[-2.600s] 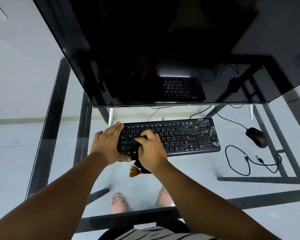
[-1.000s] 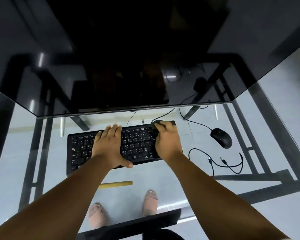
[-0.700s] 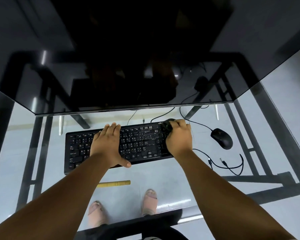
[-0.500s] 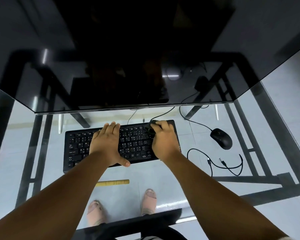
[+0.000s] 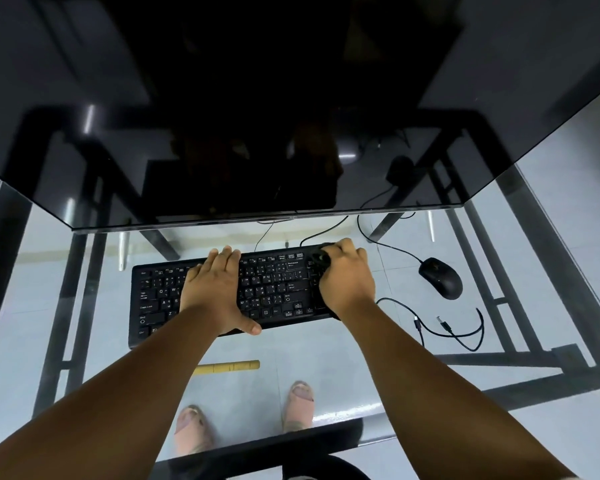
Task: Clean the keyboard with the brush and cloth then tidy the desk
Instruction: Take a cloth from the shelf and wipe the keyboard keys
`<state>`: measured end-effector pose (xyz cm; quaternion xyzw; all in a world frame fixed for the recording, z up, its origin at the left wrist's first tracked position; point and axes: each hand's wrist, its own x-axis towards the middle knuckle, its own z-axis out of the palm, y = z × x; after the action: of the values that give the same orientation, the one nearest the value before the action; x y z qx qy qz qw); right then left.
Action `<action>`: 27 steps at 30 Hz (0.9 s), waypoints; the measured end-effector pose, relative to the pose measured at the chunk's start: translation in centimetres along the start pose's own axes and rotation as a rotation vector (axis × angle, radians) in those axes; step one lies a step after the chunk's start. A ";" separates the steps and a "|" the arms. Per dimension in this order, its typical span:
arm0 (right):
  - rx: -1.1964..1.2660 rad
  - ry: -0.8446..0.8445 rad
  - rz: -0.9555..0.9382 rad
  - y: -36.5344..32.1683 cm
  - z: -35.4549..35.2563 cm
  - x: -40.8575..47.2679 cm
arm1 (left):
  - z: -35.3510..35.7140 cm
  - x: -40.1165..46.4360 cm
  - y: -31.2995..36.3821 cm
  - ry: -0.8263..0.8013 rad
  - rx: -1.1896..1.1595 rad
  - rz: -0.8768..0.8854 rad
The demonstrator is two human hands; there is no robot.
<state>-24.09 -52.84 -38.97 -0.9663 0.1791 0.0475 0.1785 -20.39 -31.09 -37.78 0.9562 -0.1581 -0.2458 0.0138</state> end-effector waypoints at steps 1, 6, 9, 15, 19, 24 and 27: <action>0.000 0.012 0.045 0.3 -0.1 0.2 | 0.0 0.0 0.0 -0.002 0.000 0.000; 0.028 -0.045 -0.049 -2.3 0.4 -0.6 | -0.1 0.2 -0.3 0.005 0.007 -0.009; 0.005 -0.057 -0.058 -1.8 0.1 -0.7 | 0.1 0.0 -0.2 0.003 0.000 -0.009; 0.013 0.004 0.112 0.0 -0.6 0.1 | 0.1 -0.1 -0.2 0.003 -0.001 -0.006; 0.029 -0.022 -0.142 0.1 0.6 -1.4 | 0.1 -0.1 -0.3 -0.003 0.010 -0.007; 0.095 0.134 0.004 3.0 1.5 -3.1 | 0.1 0.0 -0.2 -0.002 0.007 -0.010; 0.094 0.153 -0.027 3.6 2.1 -4.4 | 0.1 -0.1 -0.2 -0.001 -0.003 -0.013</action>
<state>-29.51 -53.74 -41.42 -0.9601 0.1812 -0.0373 0.2099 -20.46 -30.83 -37.83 0.9570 -0.1517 -0.2467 0.0135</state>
